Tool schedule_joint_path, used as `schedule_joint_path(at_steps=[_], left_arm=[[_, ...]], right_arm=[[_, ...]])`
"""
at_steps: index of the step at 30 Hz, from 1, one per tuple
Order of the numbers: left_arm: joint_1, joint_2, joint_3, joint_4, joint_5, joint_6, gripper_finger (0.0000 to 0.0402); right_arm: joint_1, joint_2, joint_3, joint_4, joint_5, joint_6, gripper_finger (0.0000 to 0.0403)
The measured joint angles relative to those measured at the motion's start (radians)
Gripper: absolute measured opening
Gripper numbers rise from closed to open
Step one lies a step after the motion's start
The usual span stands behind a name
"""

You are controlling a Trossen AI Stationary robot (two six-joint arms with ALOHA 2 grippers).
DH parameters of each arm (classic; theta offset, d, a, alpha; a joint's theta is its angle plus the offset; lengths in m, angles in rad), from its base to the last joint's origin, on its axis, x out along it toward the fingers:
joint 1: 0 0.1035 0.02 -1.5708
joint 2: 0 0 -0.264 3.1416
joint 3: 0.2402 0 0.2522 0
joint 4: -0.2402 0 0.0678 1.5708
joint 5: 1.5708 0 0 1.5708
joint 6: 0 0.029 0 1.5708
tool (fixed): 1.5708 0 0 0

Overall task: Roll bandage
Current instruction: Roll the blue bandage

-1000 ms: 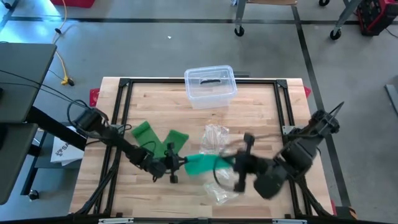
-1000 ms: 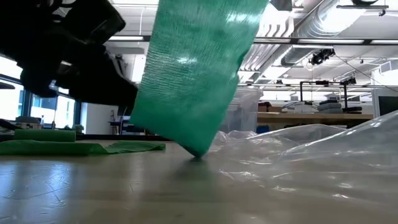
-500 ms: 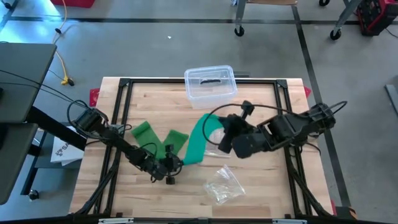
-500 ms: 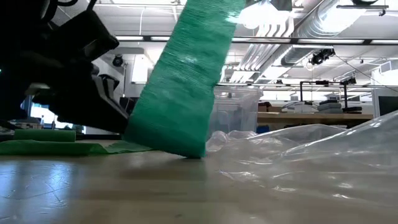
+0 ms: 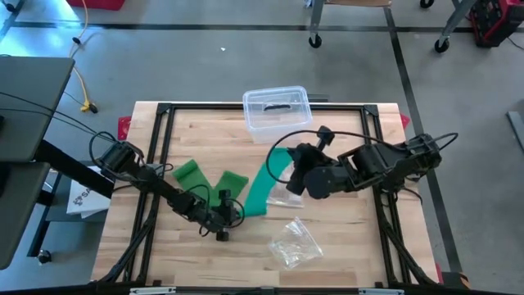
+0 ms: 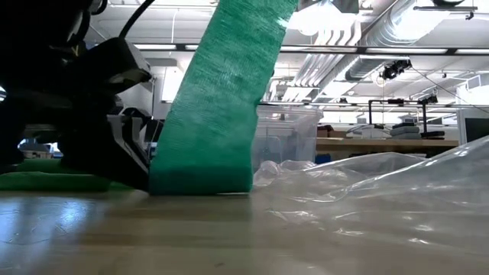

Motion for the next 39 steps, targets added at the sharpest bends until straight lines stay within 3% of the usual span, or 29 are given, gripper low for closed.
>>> schedule_joint_path(at_steps=[11,25,32,39], left_arm=[[-0.002,-0.002,0.002,-0.041,0.018,0.026,0.0111],[-0.002,-0.003,0.001,-0.036,0.044,0.079,0.0185],[0.005,0.0,-0.001,0.014,0.061,0.08,0.0187],[0.005,0.003,-0.002,0.076,0.057,0.072,0.0163]], right_arm=[[0.021,0.002,-0.001,-0.041,-0.025,0.044,0.0],[0.051,0.002,0.05,0.041,-0.005,-0.102,0.0],[0.087,0.002,0.061,0.248,-0.071,-0.269,0.0],[0.087,0.002,0.061,0.267,-0.114,-0.265,0.0]])
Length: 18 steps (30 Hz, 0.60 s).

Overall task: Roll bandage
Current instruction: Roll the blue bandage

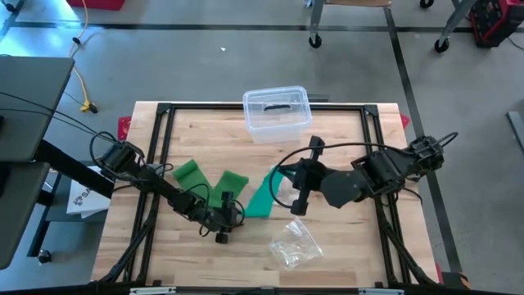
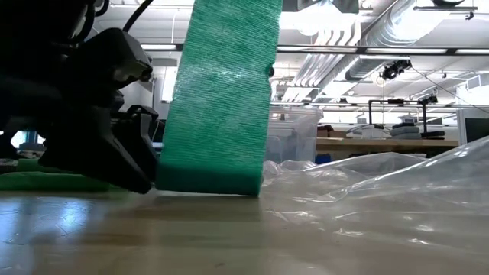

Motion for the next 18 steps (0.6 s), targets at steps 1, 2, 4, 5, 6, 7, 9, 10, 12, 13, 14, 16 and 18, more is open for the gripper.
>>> schedule_joint_path(at_steps=[1,2,4,5,6,7,9,10,12,13,14,16,18], left_arm=[[0.0,0.0,0.0,0.001,-0.018,-0.002,0.0159],[0.0,0.0,0.0,0.001,-0.042,-0.007,0.0155],[0.0,0.0,0.0,0.006,-0.086,-0.014,0.0148],[0.0,0.0,0.0,0.011,-0.105,-0.015,0.0144],[0.0,0.0,0.0,0.02,-0.119,-0.011,0.0141],[0.0,0.0,0.0,0.032,-0.127,-0.009,0.0137],[0.001,0.008,0.001,0.065,-0.152,-0.01,0.0129],[0.002,0.015,0.002,0.076,-0.162,-0.009,0.0124],[0.01,0.043,0.002,0.109,-0.173,-0.01,0.0111],[0.016,0.06,0.002,0.129,-0.173,-0.012,0.0103],[0.023,0.078,0.002,0.147,-0.173,-0.018,0.0095],[0.031,0.116,0.002,0.186,-0.175,-0.02,0.008],[0.039,0.149,0.002,0.224,-0.18,-0.021,0.0071]], right_arm=[[0.0,0.0,0.0,0.0,0.0,0.002,0.0],[0.0,0.0,0.0,0.0,0.0,0.003,0.0],[0.0,0.0,0.0,0.0,0.0,0.003,0.0],[0.0,0.0,0.0,0.0,0.0,0.003,0.0],[0.0,0.0,0.0,0.0,0.0,0.003,0.0],[0.0,0.0,0.0,0.0,0.0,0.003,0.0],[0.0,0.0,0.0,0.0,0.0,0.007,0.0],[0.0,0.0,0.0,0.0,0.0,0.013,0.0],[0.0,0.0,0.0,-0.001,-0.001,0.017,0.0],[0.0,0.0,0.0,-0.001,-0.001,0.017,0.0],[0.001,0.0,0.0,-0.001,-0.004,0.018,0.0],[0.005,0.0,0.0,0.0,-0.005,0.022,0.0],[0.006,0.0,0.0,-0.001,-0.006,0.023,0.0]])
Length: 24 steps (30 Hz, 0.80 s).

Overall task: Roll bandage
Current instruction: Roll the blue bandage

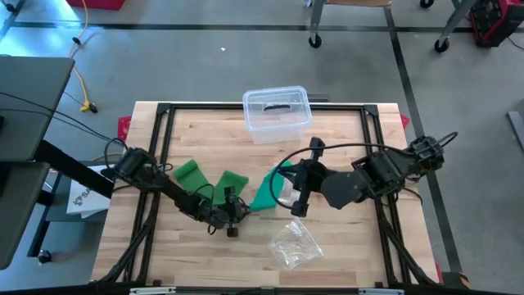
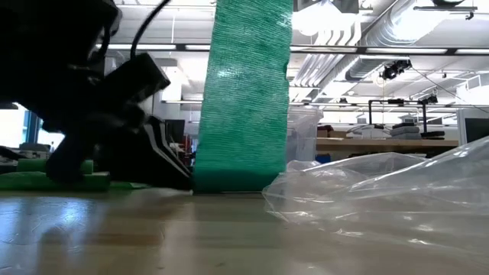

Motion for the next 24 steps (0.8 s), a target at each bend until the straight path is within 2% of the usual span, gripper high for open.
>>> schedule_joint_path(at_steps=[7,14,18,24], left_arm=[[0.004,0.054,0.003,0.094,-0.004,-0.008,0.0077],[0.017,0.055,0.003,0.095,0.004,-0.055,0.0129],[0.038,0.054,0.003,0.103,0.047,-0.08,0.0161],[0.07,0.055,0.004,0.118,0.084,-0.13,0.0183]], right_arm=[[0.006,0.0,0.0,-0.001,-0.007,0.013,0.0],[0.006,0.0,-0.001,0.0,-0.037,0.031,0.0],[0.006,0.0,-0.001,0.018,-0.038,0.018,0.0],[0.006,0.0,-0.001,0.032,-0.061,-0.001,0.0]])
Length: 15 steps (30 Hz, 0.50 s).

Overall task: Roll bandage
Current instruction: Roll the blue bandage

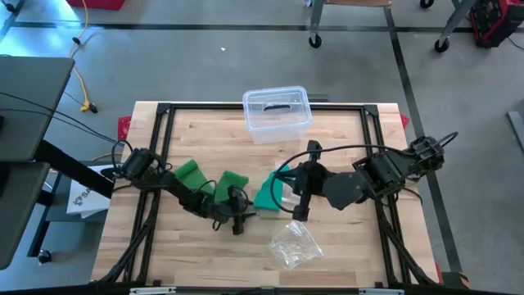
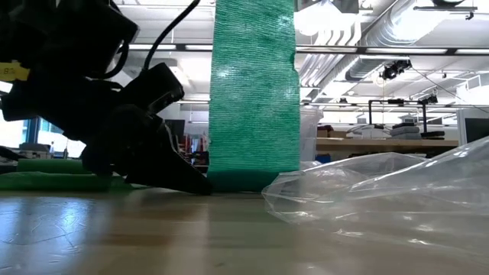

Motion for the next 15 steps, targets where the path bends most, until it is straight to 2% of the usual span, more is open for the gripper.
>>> schedule_joint_path(at_steps=[6,15], left_arm=[[0.033,0.003,0.031,-0.003,0.007,0.025,0.0179],[0.078,0.002,0.097,-0.001,0.145,0.193,0.0163]], right_arm=[[0.0,0.005,0.0,0.001,-0.022,0.0,0.0],[0.011,0.014,0.0,-0.005,-0.036,0.0,0.0]])
